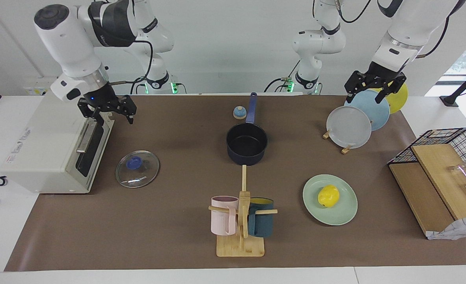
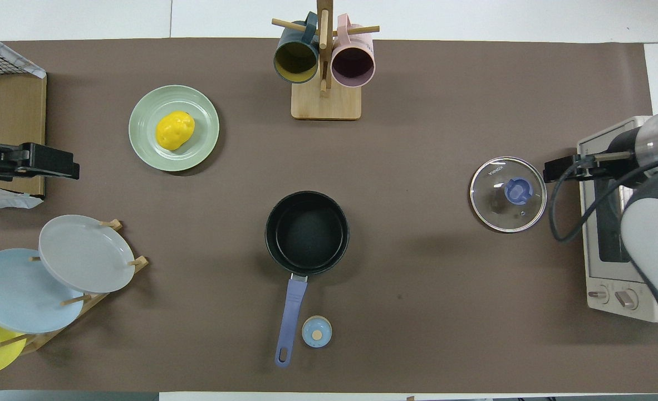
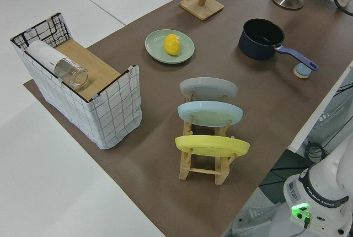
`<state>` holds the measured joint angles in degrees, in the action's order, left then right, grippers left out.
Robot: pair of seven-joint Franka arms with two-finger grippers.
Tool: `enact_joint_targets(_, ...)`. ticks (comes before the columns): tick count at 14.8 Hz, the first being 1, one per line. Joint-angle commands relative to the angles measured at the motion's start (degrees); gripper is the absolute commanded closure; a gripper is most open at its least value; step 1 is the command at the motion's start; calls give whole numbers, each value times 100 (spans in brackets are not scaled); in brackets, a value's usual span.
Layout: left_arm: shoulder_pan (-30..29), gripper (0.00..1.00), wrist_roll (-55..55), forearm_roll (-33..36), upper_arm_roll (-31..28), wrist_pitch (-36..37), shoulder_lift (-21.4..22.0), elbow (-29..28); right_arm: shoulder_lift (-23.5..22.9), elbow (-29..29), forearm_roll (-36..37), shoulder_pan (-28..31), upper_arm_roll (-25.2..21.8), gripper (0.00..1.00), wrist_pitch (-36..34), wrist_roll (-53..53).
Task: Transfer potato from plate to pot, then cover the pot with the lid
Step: 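Reach the right gripper toward the blue knob of the glass lid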
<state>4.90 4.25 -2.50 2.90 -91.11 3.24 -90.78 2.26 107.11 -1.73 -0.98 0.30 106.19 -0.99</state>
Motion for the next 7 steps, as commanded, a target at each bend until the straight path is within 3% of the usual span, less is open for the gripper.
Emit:
enact_joint_targets(1, -50, 0, 102, -58, 17, -337, 64, -185, -451, 311, -126, -25, -12, 0, 716, -234)
enact_joint_targets(4, 2, 0, 102, -49, 17, -521, -374, -124, -936, 450, -108, 71, -21, 0, 1288, -621)
enact_joint_targets(7, 46, 0, 102, -5, 26, -986, -1059, -54, -937, 1144, -108, 194, -21, 0, 2149, -1245)
